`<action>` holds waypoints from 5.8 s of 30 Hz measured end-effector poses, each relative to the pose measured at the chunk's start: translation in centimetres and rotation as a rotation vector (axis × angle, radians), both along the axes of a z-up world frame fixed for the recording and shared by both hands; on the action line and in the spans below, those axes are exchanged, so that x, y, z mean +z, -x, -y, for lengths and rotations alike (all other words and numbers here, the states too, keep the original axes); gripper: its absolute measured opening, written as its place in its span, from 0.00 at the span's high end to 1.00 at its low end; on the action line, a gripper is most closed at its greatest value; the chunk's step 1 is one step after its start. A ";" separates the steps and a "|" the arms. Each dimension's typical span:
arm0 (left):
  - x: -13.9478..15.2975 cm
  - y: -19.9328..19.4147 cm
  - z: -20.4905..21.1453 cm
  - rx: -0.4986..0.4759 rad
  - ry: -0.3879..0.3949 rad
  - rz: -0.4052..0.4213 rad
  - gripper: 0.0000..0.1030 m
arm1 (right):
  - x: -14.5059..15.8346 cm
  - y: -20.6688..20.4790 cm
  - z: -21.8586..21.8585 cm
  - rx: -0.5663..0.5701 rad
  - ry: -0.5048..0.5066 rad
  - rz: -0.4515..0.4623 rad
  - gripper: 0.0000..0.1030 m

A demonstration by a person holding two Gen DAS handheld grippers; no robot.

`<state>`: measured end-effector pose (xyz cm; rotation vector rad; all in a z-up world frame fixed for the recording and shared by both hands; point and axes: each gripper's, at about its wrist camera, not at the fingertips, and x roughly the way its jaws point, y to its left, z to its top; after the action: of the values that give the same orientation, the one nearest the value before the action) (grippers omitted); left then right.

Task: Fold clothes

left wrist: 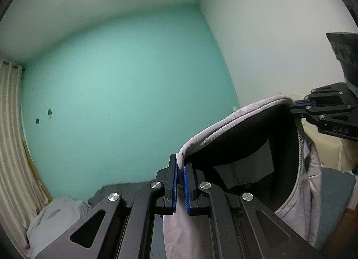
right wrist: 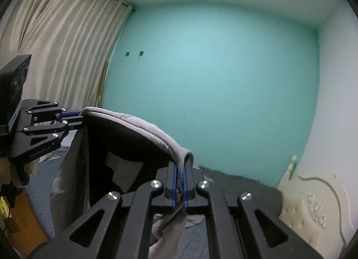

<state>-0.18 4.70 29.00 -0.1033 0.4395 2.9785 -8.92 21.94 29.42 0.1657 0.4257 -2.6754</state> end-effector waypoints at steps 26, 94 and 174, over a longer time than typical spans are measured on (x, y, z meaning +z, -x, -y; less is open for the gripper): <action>-21.4 26.3 2.4 0.021 -0.056 0.416 0.95 | -22.4 23.5 4.5 -0.068 -0.073 0.410 0.96; -54.0 34.3 1.5 0.078 -0.312 0.998 0.40 | -52.6 32.5 -2.2 -0.132 0.170 0.991 0.49; -53.9 26.4 16.0 0.524 -0.231 0.970 0.96 | -57.9 15.3 -8.5 -0.171 0.531 0.710 0.80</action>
<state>-26.61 -11.30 -24.92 -1.7425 -0.0779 2.8975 -24.18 30.47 -28.45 0.9684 -0.5289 -2.5536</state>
